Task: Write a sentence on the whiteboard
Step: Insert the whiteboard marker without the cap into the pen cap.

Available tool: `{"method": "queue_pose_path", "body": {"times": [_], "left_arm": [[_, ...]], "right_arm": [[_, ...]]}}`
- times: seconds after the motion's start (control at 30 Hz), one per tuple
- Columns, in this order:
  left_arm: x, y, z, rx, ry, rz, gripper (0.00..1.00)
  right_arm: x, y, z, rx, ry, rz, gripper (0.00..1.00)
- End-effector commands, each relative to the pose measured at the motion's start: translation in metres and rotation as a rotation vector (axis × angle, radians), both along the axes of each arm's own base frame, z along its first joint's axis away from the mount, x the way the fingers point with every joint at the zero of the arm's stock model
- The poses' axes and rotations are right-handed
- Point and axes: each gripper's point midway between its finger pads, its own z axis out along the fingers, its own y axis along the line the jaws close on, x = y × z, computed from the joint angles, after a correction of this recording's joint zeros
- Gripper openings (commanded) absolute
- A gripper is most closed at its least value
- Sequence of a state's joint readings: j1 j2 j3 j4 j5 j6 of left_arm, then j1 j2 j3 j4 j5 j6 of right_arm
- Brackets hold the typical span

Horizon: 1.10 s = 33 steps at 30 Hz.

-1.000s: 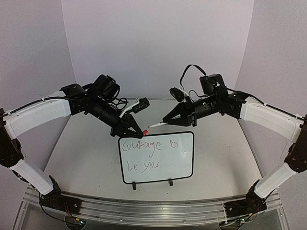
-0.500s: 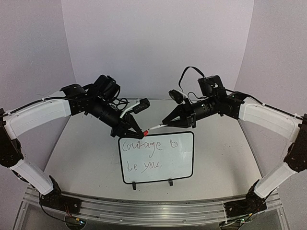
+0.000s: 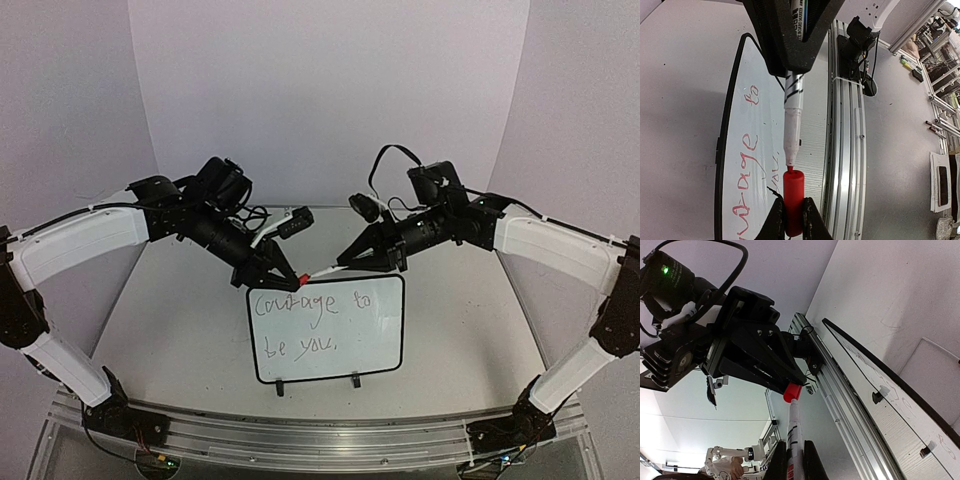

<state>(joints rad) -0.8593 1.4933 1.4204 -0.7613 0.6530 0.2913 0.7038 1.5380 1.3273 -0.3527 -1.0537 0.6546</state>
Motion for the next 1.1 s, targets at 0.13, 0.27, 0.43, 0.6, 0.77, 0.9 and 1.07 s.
{"method": "queue_pose_path", "body": {"times": [0.13, 0.27, 0.43, 0.6, 0.77, 0.9, 1.07], "left_arm": [[-0.001, -0.008, 0.014, -0.04, -0.025, -0.031, 0.0], [-0.001, -0.009, 0.013, -0.037, -0.023, -0.031, 0.0], [-0.002, -0.01, 0.01, -0.026, -0.014, -0.038, 0.0], [-0.003, -0.011, 0.011, -0.026, -0.016, -0.042, 0.0], [-0.006, -0.012, 0.013, -0.036, -0.016, -0.056, 0.0], [-0.012, -0.015, 0.014, -0.041, -0.013, -0.079, 0.0], [-0.018, -0.02, 0.01, -0.018, 0.012, -0.102, 0.0]], "right_arm": [[-0.004, 0.006, -0.003, 0.009, -0.007, 0.036, 0.0], [-0.005, 0.007, -0.003, 0.009, -0.007, 0.042, 0.0], [-0.008, 0.008, -0.004, 0.013, -0.002, 0.057, 0.0], [-0.011, 0.009, -0.007, 0.011, 0.004, 0.067, 0.0], [-0.012, 0.01, -0.015, 0.003, 0.016, 0.079, 0.0], [-0.012, 0.011, -0.022, -0.006, 0.029, 0.089, 0.0], [-0.014, 0.018, -0.027, -0.014, 0.034, 0.107, 0.0]]}}
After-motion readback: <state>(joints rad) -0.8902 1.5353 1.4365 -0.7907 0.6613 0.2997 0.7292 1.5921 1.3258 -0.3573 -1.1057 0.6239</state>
